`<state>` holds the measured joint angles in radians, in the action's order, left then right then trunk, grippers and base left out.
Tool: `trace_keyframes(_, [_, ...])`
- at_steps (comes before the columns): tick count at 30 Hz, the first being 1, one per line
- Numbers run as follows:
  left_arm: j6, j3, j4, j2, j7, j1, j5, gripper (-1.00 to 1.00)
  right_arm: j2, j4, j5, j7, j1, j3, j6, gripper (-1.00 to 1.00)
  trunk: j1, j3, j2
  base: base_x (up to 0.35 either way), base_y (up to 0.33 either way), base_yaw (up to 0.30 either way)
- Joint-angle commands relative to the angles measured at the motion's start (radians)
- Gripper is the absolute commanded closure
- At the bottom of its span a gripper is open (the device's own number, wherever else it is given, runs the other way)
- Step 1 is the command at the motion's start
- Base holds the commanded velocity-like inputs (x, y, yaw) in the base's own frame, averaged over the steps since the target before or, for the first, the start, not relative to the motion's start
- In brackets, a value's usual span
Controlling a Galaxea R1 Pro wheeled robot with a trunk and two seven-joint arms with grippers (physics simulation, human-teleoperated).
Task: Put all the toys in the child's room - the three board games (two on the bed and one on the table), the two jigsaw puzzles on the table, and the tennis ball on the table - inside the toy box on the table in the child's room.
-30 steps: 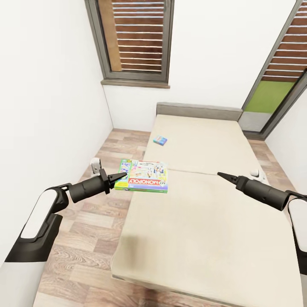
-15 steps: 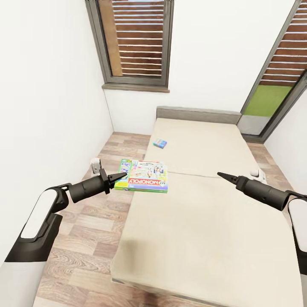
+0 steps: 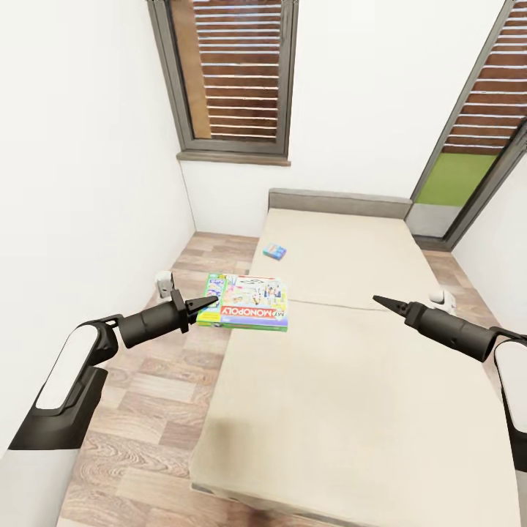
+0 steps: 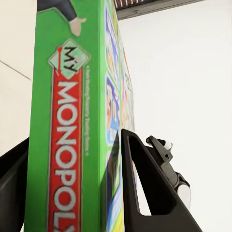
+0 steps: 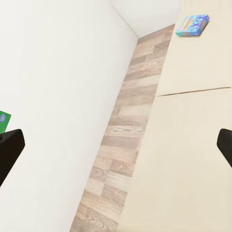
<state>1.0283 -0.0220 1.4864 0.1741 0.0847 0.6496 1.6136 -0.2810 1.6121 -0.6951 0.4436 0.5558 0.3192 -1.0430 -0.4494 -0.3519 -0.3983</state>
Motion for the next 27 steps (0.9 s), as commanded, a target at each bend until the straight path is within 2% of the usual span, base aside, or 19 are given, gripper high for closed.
trace_keyframes(1, [0.001, -0.001, 0.001, 0.001, 0.009, 0.001, 0.010, 1.00, 0.000, 0.000, 0.009, 0.011, 0.001, 0.001, -0.004, -1.00, -0.001, 0.000, -0.002, 0.000, 0.000, 0.000])
trace_keyframes(27, [0.001, -0.002, 0.002, -0.001, 0.009, 0.003, 0.011, 1.00, -0.001, 0.000, 0.009, 0.012, 0.001, 0.002, 0.018, -1.00, -0.001, 0.042, -0.002, 0.000, 0.000, 0.000])
